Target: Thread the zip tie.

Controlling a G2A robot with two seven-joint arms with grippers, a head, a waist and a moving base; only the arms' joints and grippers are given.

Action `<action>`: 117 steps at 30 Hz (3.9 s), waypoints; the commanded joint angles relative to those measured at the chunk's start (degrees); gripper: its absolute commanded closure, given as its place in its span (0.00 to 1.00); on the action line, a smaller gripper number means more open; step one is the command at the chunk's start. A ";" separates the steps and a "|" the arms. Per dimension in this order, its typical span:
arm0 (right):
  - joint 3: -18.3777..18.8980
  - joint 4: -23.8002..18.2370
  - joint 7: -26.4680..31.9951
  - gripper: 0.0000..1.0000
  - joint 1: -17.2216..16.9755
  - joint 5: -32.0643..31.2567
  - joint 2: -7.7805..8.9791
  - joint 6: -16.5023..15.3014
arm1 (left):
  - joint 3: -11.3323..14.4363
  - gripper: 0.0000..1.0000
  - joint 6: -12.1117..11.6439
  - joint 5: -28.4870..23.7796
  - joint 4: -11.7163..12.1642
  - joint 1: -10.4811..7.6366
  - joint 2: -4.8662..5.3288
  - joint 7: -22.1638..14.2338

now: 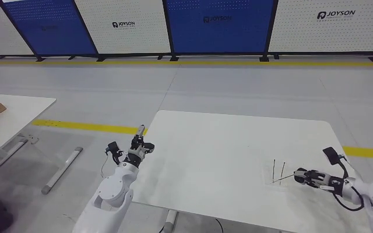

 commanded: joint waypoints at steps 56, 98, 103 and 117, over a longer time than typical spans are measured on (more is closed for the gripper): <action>-1.52 -18.31 -17.71 1.00 -10.95 27.63 -2.11 -2.08 | 3.95 0.00 -1.29 4.71 -2.12 0.02 0.00 -7.64; -17.38 -17.69 -31.17 1.00 -7.38 22.50 -5.44 -1.65 | 28.19 0.00 -2.95 18.60 3.56 -10.49 -2.92 -6.85; -17.34 -17.77 -32.48 1.00 -7.64 22.71 -5.55 -2.12 | 28.40 0.00 -2.63 19.45 3.90 -10.65 -2.91 -6.93; -22.99 -12.34 -35.66 1.00 -6.69 24.39 -7.62 -7.80 | 36.00 0.00 -5.12 16.73 9.13 -15.62 -4.58 -10.25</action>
